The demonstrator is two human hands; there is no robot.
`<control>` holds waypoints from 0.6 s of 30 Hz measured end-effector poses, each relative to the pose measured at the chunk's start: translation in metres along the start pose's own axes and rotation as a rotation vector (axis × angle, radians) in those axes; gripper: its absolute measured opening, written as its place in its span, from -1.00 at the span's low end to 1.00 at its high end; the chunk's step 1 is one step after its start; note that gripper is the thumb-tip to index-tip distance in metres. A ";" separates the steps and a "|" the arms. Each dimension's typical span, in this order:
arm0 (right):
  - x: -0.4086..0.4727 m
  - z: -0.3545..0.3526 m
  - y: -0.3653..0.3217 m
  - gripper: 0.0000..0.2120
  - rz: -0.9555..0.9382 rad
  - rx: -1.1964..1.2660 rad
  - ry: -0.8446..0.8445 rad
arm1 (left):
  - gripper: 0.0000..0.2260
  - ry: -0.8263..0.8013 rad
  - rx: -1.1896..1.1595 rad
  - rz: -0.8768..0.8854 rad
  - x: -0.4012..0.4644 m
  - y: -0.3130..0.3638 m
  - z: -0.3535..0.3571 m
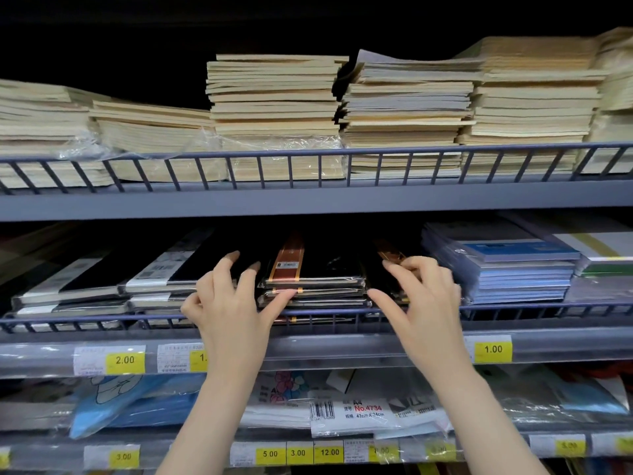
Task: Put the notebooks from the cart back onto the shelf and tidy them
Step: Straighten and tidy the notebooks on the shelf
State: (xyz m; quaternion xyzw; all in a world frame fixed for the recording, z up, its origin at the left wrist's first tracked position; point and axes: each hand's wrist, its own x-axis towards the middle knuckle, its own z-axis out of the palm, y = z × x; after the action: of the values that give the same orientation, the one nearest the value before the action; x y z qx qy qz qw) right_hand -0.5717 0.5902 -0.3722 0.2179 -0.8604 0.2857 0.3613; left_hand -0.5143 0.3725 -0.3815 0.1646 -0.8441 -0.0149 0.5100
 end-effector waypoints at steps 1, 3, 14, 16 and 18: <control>-0.001 -0.005 0.010 -0.51 0.006 -0.054 -0.024 | -0.50 0.008 0.019 0.020 0.001 -0.001 0.001; -0.003 -0.012 0.027 -0.49 0.015 -0.165 -0.102 | -0.53 0.010 0.048 0.085 0.003 -0.004 0.003; -0.013 -0.019 0.019 -0.41 0.083 -0.185 -0.131 | -0.56 -0.031 -0.042 0.095 -0.003 -0.009 -0.006; -0.019 -0.020 0.002 -0.39 0.034 -0.102 -0.088 | -0.57 -0.003 -0.136 0.033 -0.005 -0.028 -0.018; -0.022 -0.015 -0.031 -0.43 -0.048 0.024 -0.082 | -0.62 0.003 -0.199 -0.032 -0.005 -0.057 -0.033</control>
State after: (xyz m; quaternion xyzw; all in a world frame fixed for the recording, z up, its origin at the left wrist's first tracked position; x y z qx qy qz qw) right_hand -0.5322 0.5807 -0.3693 0.2542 -0.8656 0.2780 0.3298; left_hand -0.4688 0.3243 -0.3815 0.1265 -0.8350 -0.1065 0.5248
